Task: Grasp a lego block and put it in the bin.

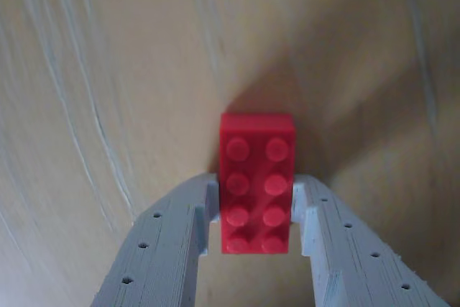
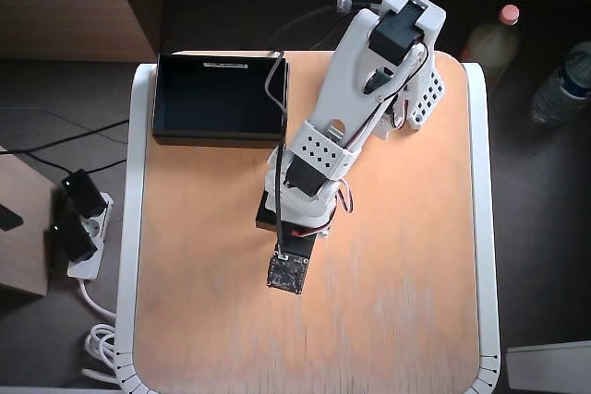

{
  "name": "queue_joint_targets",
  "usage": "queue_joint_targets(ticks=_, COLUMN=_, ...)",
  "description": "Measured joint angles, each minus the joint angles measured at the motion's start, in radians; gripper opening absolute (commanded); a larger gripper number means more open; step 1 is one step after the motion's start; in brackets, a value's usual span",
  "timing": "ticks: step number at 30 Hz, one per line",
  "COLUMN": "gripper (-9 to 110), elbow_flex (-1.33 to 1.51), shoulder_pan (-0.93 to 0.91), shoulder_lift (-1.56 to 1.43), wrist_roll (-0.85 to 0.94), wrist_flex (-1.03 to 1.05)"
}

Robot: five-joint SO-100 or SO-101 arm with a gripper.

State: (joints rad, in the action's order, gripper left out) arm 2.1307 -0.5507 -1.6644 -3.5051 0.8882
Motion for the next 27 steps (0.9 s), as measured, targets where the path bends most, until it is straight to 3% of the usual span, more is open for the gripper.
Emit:
queue_joint_targets(ticks=14, gripper=0, elbow_flex=0.000, shoulder_pan=-0.074, shoulder_lift=-0.196, wrist_roll=0.044, wrist_flex=0.072)
queue_joint_targets(ticks=27, gripper=0, elbow_flex=-0.074, shoulder_pan=-0.225, shoulder_lift=-0.443, wrist_roll=0.021, wrist_flex=0.468)
